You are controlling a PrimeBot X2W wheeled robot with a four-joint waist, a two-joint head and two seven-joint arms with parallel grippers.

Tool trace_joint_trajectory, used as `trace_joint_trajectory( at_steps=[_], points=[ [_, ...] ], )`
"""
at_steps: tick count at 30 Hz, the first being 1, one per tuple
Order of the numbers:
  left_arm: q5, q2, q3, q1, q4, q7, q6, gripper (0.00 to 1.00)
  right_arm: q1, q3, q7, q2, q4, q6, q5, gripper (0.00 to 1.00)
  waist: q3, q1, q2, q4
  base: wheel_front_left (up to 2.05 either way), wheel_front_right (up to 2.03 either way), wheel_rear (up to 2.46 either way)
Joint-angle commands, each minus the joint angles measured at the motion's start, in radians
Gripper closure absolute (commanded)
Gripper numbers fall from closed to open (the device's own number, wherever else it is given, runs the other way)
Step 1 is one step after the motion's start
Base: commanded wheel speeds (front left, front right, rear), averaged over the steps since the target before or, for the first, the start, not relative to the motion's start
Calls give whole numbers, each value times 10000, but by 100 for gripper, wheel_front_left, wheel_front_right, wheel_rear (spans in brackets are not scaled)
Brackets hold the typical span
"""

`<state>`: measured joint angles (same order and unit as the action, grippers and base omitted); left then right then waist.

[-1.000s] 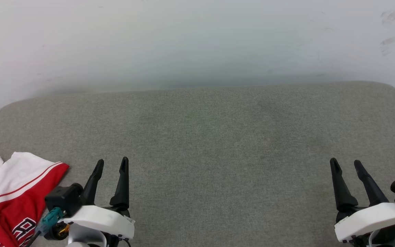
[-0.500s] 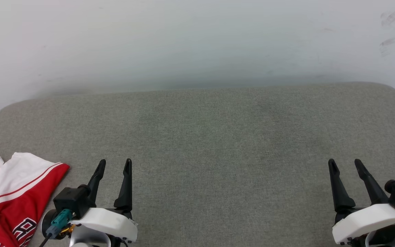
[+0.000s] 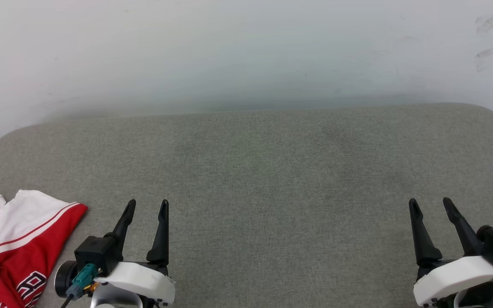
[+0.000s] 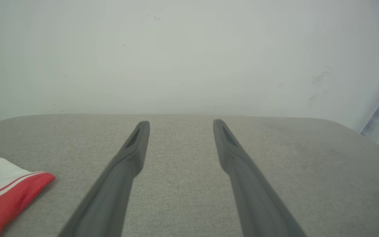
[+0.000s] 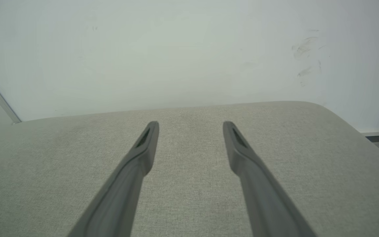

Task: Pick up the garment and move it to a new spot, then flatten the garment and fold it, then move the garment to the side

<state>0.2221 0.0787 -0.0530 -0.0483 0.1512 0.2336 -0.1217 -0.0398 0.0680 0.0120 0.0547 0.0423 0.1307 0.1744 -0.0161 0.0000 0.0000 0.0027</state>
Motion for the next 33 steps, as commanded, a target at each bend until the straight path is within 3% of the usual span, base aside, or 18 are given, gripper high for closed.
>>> trace_joint_trajectory(
  at_steps=[1, 14, 19, 33],
  points=[
    [-179, -29, 16, 29, -4, 105, -23, 0, -31, 22, -48, -41, 82, 0, -216, 0, 3, 0, 0, 7, 0, 0, 0],
    [-819, -92, 94, -7, 57, 331, -66, 0, -92, 62, -241, -56, 160, 0, -681, 0, -34, 0, 0, 172, 0, 0, 0],
    [-600, -108, 157, -23, 124, 318, -78, 0, -80, 107, -241, -56, 154, -1, -550, 0, -36, 0, 0, 385, 0, 0, 0],
    [-413, -121, 606, -136, 160, 318, -92, 0, -41, -380, -179, -55, 307, -1, -476, 0, -18, 0, 0, 1965, 0, 0, 0]
  ],
)
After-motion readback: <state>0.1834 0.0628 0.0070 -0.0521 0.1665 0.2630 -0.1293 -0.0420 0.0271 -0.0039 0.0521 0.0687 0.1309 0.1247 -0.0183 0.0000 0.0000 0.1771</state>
